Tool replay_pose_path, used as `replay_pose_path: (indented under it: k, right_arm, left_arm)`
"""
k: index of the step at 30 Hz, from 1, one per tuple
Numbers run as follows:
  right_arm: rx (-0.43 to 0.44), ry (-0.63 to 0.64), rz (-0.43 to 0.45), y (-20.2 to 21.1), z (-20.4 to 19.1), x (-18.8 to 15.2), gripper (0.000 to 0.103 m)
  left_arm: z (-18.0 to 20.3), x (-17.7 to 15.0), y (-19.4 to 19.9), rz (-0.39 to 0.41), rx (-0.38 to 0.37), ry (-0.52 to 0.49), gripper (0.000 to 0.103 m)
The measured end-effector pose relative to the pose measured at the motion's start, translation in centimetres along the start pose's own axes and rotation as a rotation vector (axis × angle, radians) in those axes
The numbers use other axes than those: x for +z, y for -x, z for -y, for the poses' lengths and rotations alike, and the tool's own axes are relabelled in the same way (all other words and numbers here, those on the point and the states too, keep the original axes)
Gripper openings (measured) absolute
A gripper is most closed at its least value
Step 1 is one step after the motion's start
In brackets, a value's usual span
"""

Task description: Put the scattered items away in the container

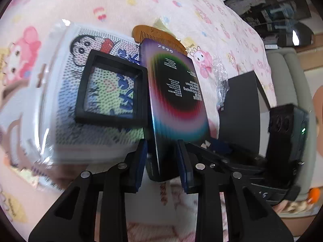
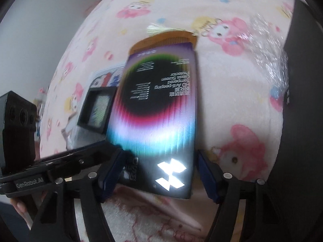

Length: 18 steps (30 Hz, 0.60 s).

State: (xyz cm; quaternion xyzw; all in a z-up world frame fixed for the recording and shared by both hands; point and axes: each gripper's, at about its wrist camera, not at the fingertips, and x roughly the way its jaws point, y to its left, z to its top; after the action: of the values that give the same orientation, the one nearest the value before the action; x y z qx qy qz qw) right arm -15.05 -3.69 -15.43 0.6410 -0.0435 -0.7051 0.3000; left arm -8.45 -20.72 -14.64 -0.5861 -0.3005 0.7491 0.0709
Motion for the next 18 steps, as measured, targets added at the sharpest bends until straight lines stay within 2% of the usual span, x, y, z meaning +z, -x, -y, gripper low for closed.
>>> replay_pose_path:
  k: [7,8,11,12,14,18]
  right_arm:
    - [0.038,0.108,-0.016,1.4,-2.4,-1.5,0.064]
    - [0.011,0.114,-0.006,1.4,-2.1,-1.8,0.064]
    - [-0.175,0.12,0.056,1.1,-1.6,-1.1,0.064]
    - [-0.191,0.108,0.063,0.8,-1.4,-0.8,0.064]
    - [-0.16,0.066,0.062,0.0,-0.7,0.2,0.064]
    - [-0.015,-0.04,-0.004,-1.9,1.4,1.8,0.064]
  left_arm:
    - [-0.6,0.1,2.0,0.038,0.028,-0.01,0.028]
    - [-0.8,0.3,1.6,0.034,0.035,0.002,0.028]
    - [-1.0,1.1,0.5,0.017,0.033,0.017,0.028]
    - [-0.9,1.4,0.1,0.008,0.021,0.012,0.029]
    - [-0.5,1.8,-0.8,-0.008,0.021,0.0,0.033]
    - [-0.4,2.5,-1.7,-0.015,0.032,-0.011,0.038]
